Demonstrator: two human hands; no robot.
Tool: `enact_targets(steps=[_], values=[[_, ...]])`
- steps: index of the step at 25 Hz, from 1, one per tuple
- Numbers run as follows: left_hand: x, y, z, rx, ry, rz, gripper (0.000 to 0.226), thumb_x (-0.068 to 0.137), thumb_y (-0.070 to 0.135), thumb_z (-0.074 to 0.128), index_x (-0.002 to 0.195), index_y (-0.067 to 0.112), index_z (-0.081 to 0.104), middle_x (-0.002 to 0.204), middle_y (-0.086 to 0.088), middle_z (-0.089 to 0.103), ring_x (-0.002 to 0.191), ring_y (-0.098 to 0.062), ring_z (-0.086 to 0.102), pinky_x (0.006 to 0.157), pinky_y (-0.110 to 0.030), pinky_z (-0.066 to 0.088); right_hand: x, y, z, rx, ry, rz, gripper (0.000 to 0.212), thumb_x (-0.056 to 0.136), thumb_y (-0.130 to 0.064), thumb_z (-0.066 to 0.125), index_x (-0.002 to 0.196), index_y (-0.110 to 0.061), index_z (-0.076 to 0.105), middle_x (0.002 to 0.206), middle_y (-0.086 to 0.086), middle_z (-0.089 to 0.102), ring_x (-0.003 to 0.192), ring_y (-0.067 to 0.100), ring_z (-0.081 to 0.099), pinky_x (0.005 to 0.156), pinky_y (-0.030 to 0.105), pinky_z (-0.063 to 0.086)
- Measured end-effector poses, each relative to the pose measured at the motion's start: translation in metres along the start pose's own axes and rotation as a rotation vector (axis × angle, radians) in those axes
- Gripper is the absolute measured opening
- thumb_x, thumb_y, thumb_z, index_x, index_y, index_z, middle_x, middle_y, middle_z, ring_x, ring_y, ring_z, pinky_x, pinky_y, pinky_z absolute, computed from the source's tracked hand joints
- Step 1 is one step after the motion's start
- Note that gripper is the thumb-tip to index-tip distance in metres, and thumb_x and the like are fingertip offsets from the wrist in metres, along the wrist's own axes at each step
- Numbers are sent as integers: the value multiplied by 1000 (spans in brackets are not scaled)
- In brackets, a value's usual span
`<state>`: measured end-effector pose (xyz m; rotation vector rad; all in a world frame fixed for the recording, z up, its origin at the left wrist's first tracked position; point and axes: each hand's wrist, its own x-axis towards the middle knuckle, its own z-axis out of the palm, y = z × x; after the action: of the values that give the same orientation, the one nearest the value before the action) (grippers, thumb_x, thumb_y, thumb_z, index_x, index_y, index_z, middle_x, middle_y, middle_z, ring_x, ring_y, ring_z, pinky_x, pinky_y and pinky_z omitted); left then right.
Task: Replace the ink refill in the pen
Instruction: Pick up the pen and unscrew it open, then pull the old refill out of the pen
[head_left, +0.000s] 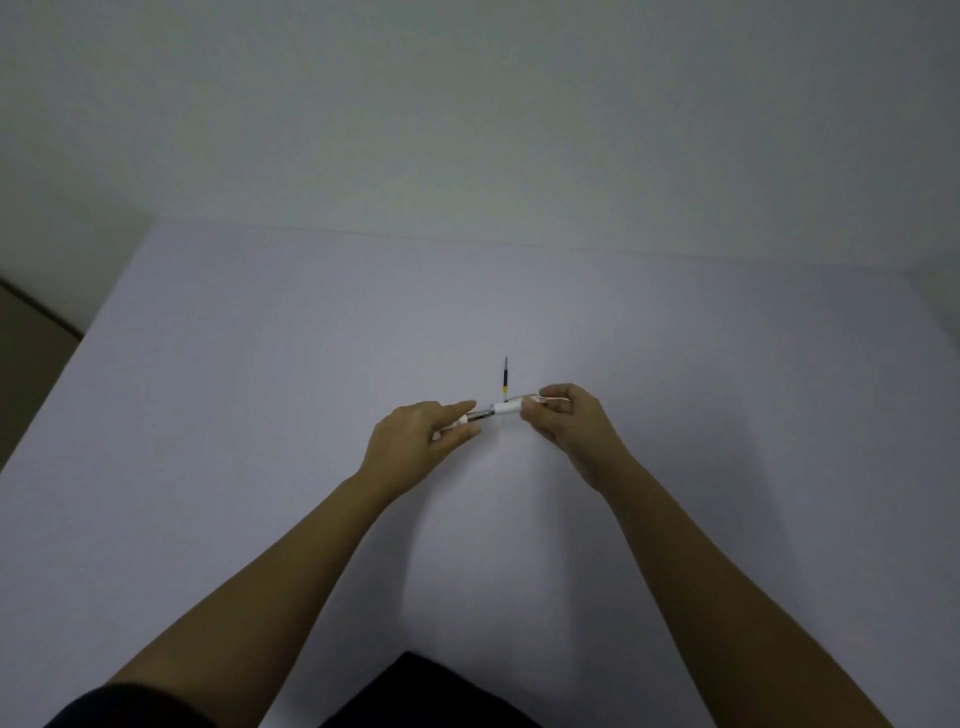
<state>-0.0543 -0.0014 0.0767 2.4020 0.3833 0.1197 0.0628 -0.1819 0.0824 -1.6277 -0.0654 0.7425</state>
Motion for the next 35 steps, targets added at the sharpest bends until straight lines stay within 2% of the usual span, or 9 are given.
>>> enact_targets(steps=[3, 9, 12, 16, 24, 27, 30, 33, 35], values=[[-1, -10, 3, 3, -28, -38, 39, 89, 48, 52, 123, 30, 60, 83, 5, 63, 77, -12, 55, 67, -28, 45, 17, 10, -14, -126, 161, 29, 11, 80, -15, 71, 86, -15, 62, 85, 8, 67, 78, 21, 59, 80, 35, 49], [13, -11, 14, -110, 60, -138, 38, 91, 38, 54, 124, 19, 61, 78, -1, 62, 72, -16, 55, 67, -26, 43, 51, 27, -12, -534, 219, -19, 26, 83, -16, 67, 107, -8, 69, 103, 13, 70, 95, 21, 62, 85, 24, 44], [18, -6, 24, -214, 86, -186, 38, 91, 33, 56, 124, 15, 60, 88, -12, 70, 78, -22, 61, 73, -30, 48, 65, 34, -7, -611, 206, -20, 29, 83, -13, 66, 111, -5, 67, 110, 17, 69, 103, 26, 63, 89, 21, 41], [22, -3, 34, -229, 86, -197, 38, 92, 32, 55, 125, 15, 59, 79, -6, 65, 69, -15, 55, 65, -15, 40, 73, 43, -4, -720, 199, -34, 33, 85, -15, 65, 115, -2, 64, 116, 18, 67, 106, 28, 62, 96, 28, 41], [17, -6, 32, -237, 58, -246, 39, 92, 32, 55, 126, 14, 58, 100, -10, 71, 86, -19, 63, 77, -21, 42, 69, 43, -6, -788, 217, -56, 34, 90, -21, 58, 118, -2, 62, 115, 20, 65, 104, 31, 61, 96, 34, 44], [20, -3, 19, -192, 40, -213, 30, 93, 30, 53, 114, 13, 66, 83, -4, 68, 71, -14, 58, 69, -23, 44, 63, 20, -7, -761, 254, -150, 26, 92, -14, 53, 111, -2, 65, 110, 20, 67, 102, 31, 62, 94, 35, 46], [23, 0, -4, -86, 12, -109, 23, 93, 24, 51, 88, 9, 68, 58, -4, 57, 49, -12, 44, 49, -22, 35, 49, -21, -4, -719, 148, -331, 24, 93, -12, 50, 106, -3, 68, 102, 18, 71, 96, 30, 66, 89, 33, 49], [26, 5, -27, 45, -85, 74, 27, 94, 25, 50, 72, 11, 58, 56, 0, 49, 49, -14, 41, 51, -26, 30, 30, -65, 4, -848, -111, -440, 29, 97, -18, 43, 113, -9, 65, 113, 8, 70, 104, 20, 63, 87, 20, 42], [27, 10, -36, 133, -149, 190, 26, 96, 27, 47, 78, 11, 59, 62, 1, 50, 55, -16, 42, 57, -27, 31, 19, -81, 13, -1058, -293, -427, 32, 98, -23, 38, 113, -11, 64, 113, 7, 69, 99, 19, 61, 82, 23, 41]])
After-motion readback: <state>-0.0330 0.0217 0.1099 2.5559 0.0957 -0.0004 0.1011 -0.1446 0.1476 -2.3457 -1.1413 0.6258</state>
